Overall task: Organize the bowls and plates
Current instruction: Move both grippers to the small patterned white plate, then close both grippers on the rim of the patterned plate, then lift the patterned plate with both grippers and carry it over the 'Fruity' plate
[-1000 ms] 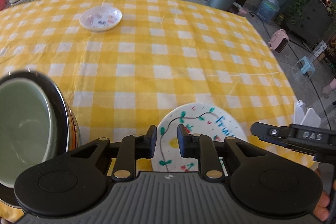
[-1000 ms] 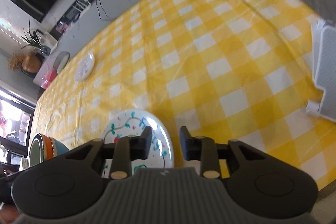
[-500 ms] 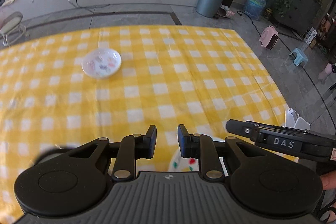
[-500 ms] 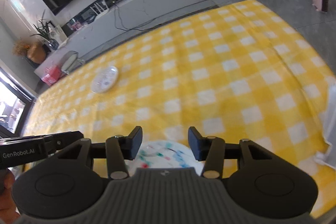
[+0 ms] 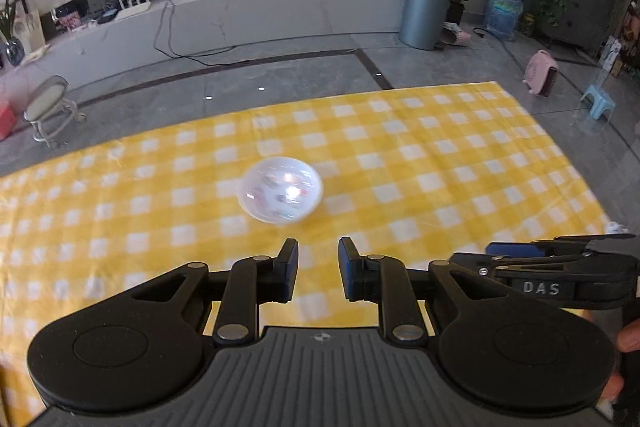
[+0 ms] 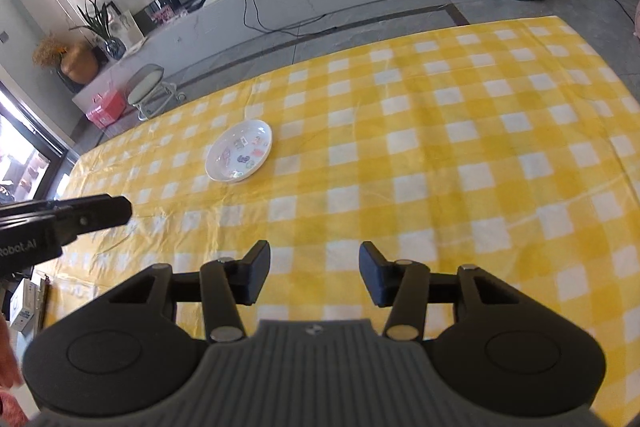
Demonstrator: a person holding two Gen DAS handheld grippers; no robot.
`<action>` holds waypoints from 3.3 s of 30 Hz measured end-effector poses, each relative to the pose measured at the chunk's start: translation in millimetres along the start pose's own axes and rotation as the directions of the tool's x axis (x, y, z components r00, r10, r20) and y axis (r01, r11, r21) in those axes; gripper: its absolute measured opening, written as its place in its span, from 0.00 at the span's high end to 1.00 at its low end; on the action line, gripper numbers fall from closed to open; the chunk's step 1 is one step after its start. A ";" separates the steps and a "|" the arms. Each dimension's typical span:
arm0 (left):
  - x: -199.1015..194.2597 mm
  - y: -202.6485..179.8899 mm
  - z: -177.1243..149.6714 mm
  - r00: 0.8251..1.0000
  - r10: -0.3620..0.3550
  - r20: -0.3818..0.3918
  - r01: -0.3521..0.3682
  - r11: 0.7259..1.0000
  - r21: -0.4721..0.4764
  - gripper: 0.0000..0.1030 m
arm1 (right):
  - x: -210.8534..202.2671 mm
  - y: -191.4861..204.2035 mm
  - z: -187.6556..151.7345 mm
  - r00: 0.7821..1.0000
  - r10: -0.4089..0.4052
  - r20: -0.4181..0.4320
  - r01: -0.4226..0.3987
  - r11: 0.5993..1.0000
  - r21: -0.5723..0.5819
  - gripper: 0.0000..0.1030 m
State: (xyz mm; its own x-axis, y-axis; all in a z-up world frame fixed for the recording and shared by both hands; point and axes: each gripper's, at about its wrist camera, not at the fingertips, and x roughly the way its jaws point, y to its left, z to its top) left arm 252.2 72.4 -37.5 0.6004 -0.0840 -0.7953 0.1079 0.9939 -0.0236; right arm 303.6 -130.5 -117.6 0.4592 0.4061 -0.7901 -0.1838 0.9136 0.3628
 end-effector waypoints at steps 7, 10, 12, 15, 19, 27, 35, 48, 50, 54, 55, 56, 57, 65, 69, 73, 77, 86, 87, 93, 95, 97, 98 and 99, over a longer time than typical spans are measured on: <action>26.6 44.1 12.4 0.998 -0.049 -0.027 0.048 0.997 -0.054 0.55 | 33.4 18.1 18.2 1.000 -0.015 -0.022 0.015 1.000 -0.025 0.46; 39.9 59.3 16.0 0.995 -0.087 -0.042 0.084 0.994 -0.063 0.52 | 46.7 20.4 25.4 1.000 -0.005 -0.021 0.005 1.000 -0.012 0.43; 51.1 68.7 18.2 0.993 -0.104 -0.054 0.100 0.992 -0.072 0.52 | 55.6 19.2 31.1 1.000 0.003 -0.020 -0.002 1.000 0.008 0.41; 66.0 83.8 20.7 0.990 -0.126 -0.063 0.121 0.989 -0.088 0.52 | 68.8 18.8 38.5 1.000 0.025 -0.019 -0.025 0.999 0.043 0.41; 88.5 102.2 22.0 0.987 -0.146 -0.073 0.136 0.982 -0.131 0.52 | 90.6 21.0 47.1 0.998 0.061 -0.027 -0.059 0.995 0.083 0.42; 134.2 128.1 28.0 0.976 -0.202 -0.079 0.180 0.958 -0.225 0.52 | 136.7 20.8 62.7 0.993 0.100 -0.057 -0.089 0.980 0.180 0.54; 162.4 132.0 27.4 0.971 -0.218 -0.099 0.185 0.946 -0.266 0.68 | 168.6 27.4 76.3 0.991 0.112 -0.073 -0.094 0.973 0.211 0.74; 158.0 126.1 29.3 0.971 -0.210 -0.118 0.172 0.949 -0.265 0.95 | 168.8 26.7 78.6 0.991 0.101 -0.082 -0.082 0.974 0.210 0.97; 150.3 123.0 29.4 0.970 -0.207 -0.126 0.166 0.947 -0.276 0.95 | 161.3 26.9 78.4 0.991 0.105 -0.080 -0.086 0.973 0.213 0.97; 127.9 113.3 31.2 0.973 -0.197 -0.118 0.159 0.948 -0.275 0.97 | 142.8 29.7 75.0 0.992 0.097 -0.081 -0.079 0.975 0.207 0.97; 121.0 109.6 32.5 0.975 -0.187 -0.119 0.150 0.952 -0.267 0.97 | 137.0 29.3 73.5 0.992 0.101 -0.082 -0.082 0.975 0.208 0.97; 113.3 104.8 32.8 0.977 -0.176 -0.123 0.140 0.956 -0.257 0.97 | 130.9 29.1 72.0 0.991 0.106 -0.085 -0.086 0.973 0.212 0.97; 106.6 98.9 33.2 0.978 -0.168 -0.124 0.133 0.959 -0.249 0.97 | 123.6 28.8 70.1 0.990 0.111 -0.090 -0.090 0.972 0.216 0.97; 42.3 55.8 21.9 0.981 -0.174 -0.087 0.150 0.961 -0.230 0.97 | 47.4 16.0 46.6 0.988 0.123 -0.089 -0.103 0.973 0.209 0.96; 13.6 26.8 11.5 0.980 -0.178 -0.092 0.154 0.962 -0.224 0.97 | 5.2 3.2 30.4 0.989 0.120 -0.085 -0.102 0.976 0.192 0.96; -17.8 -6.8 -8.2 0.979 -0.190 -0.068 0.173 0.963 -0.208 0.97 | -35.3 -14.0 7.8 0.990 0.119 -0.076 -0.104 0.979 0.173 0.96; -40.3 -40.2 -32.6 0.976 -0.212 -0.044 0.199 0.958 -0.207 0.97 | -72.1 -36.0 -18.8 0.991 0.120 -0.050 -0.111 0.980 0.167 0.96; -52.2 -87.6 -82.7 0.972 -0.235 -0.009 0.225 0.941 -0.252 0.97 | -108.8 -85.2 -78.8 0.991 0.135 -0.005 -0.130 0.963 0.238 0.96; -50.2 -90.6 -87.2 0.972 -0.233 -0.009 0.223 0.940 -0.258 0.97 | -110.2 -88.3 -84.0 0.991 0.134 0.002 -0.130 0.962 0.240 0.96; -41.1 -91.9 -115.2 0.975 -0.221 -0.039 0.198 0.930 -0.309 0.97 | -106.7 -98.0 -101.9 0.988 0.148 0.039 -0.153 0.955 0.254 0.97; -36.5 -89.6 -121.6 0.971 -0.236 -0.050 0.204 0.916 -0.346 0.97 | -102.1 -102.1 -105.8 0.988 0.149 0.039 -0.154 0.952 0.263 0.97; -33.5 -87.9 -126.2 0.968 -0.244 -0.054 0.208 0.908 -0.363 0.97 | -93.7 -108.4 -109.9 0.989 0.148 0.026 -0.150 0.950 0.275 0.97; -31.6 -87.9 -127.4 0.968 -0.245 -0.058 0.208 0.907 -0.366 0.97 | -90.2 -110.9 -111.5 0.988 0.151 0.017 -0.150 0.947 0.283 0.97; -29.8 -88.5 -128.6 0.967 -0.248 -0.062 0.209 0.905 -0.370 0.97 | -87.4 -113.3 -112.7 0.988 0.153 0.009 -0.149 0.946 0.289 0.97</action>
State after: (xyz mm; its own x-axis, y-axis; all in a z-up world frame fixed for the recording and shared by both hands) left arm 122.8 -3.8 -89.6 0.5048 -0.3232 -0.8005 -0.0701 0.9089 -0.4112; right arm 186.3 -267.1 -145.3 0.4337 0.5407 -0.7208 0.0089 0.7974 0.6034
